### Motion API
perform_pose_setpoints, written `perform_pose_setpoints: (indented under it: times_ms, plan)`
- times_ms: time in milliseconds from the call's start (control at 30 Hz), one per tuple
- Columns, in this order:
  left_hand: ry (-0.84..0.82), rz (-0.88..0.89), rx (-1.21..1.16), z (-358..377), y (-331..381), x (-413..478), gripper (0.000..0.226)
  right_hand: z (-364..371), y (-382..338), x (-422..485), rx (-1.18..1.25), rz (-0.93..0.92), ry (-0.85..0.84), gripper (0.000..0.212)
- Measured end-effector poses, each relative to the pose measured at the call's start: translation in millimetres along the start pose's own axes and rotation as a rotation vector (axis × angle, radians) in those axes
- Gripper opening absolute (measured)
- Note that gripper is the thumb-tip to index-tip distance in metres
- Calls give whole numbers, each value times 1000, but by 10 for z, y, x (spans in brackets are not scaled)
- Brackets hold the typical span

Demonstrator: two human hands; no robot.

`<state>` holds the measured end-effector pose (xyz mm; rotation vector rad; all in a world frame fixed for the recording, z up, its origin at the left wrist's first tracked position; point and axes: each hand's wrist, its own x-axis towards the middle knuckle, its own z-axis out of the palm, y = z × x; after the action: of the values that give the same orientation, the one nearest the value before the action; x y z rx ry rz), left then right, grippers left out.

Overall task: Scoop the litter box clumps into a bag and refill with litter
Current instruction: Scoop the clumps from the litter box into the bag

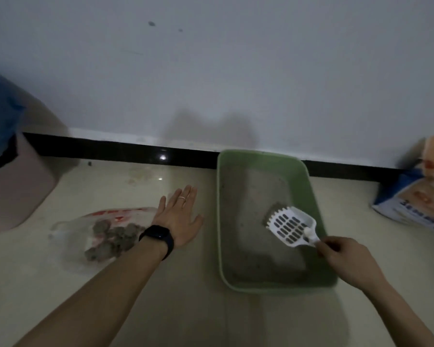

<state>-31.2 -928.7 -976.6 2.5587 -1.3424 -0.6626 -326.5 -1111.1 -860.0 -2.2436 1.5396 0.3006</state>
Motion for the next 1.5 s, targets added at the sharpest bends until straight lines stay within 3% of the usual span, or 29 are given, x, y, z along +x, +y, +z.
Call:
perform_pose_setpoints:
  times_ms: [267, 700, 1100, 1300, 1500]
  plan:
    - [10, 48, -9, 239, 701, 237, 65, 43, 521, 39, -274, 113, -227, 32]
    - [58, 0, -42, 377, 825, 271, 74, 207, 399, 227, -344, 145, -239, 24]
    - [127, -32, -1, 412, 938, 376, 82, 584, 368, 554, 43, 75, -194, 35]
    - [142, -20, 62, 430, 943, 380, 87, 850, -150, 1007, 325, 88, -231, 38]
    - [152, -17, 46, 427, 927, 400, 93, 1169, -729, 1442, 477, 125, -148, 29]
